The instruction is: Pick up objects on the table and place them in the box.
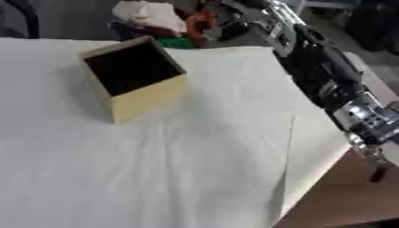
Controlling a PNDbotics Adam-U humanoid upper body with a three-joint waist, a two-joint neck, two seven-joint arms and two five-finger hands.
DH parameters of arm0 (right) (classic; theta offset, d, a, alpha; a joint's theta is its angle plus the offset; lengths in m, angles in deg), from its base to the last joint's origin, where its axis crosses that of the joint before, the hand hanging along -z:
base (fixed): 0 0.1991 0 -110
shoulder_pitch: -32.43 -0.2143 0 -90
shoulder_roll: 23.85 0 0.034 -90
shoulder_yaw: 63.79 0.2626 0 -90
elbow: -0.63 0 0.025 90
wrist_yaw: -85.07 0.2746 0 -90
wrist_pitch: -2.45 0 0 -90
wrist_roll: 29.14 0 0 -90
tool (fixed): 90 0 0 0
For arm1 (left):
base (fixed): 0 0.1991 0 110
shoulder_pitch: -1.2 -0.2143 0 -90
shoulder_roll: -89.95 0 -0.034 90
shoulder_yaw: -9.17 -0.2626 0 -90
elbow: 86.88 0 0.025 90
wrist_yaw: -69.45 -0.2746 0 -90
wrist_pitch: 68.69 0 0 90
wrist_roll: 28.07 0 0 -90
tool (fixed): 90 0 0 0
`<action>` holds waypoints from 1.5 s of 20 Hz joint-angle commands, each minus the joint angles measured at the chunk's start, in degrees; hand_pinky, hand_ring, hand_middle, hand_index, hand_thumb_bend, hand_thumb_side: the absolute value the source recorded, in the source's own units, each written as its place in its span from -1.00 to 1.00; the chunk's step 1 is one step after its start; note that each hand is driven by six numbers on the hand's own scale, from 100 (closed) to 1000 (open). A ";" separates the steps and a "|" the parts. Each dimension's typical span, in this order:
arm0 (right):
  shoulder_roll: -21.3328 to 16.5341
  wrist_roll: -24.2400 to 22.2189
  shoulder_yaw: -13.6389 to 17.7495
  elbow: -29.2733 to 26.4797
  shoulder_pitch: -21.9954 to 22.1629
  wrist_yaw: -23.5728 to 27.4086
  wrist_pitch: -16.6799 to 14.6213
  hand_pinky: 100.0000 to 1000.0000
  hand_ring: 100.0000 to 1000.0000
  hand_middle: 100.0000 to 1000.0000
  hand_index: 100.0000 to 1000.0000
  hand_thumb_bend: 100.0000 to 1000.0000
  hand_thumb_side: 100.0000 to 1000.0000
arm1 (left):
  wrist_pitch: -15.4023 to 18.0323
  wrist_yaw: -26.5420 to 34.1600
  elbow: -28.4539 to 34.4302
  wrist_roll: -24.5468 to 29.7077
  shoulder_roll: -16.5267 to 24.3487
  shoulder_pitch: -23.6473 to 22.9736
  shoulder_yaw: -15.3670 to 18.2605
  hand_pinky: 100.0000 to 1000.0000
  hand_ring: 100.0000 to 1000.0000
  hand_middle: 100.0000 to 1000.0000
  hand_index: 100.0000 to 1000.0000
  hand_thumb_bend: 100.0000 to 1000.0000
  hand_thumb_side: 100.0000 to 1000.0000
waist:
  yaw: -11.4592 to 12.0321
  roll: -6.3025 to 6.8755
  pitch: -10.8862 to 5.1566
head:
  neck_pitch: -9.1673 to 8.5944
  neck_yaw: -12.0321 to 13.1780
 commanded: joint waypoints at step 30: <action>3.63 5.07 -0.75 3.77 -1.08 -6.68 4.91 0.57 0.84 0.54 0.93 -1.00 -0.77 | 1.08 2.56 1.13 0.38 -0.73 1.19 -0.63 0.57 0.20 0.14 0.72 -1.00 0.52 | 0.12 0.55 0.11 | -0.88 -1.73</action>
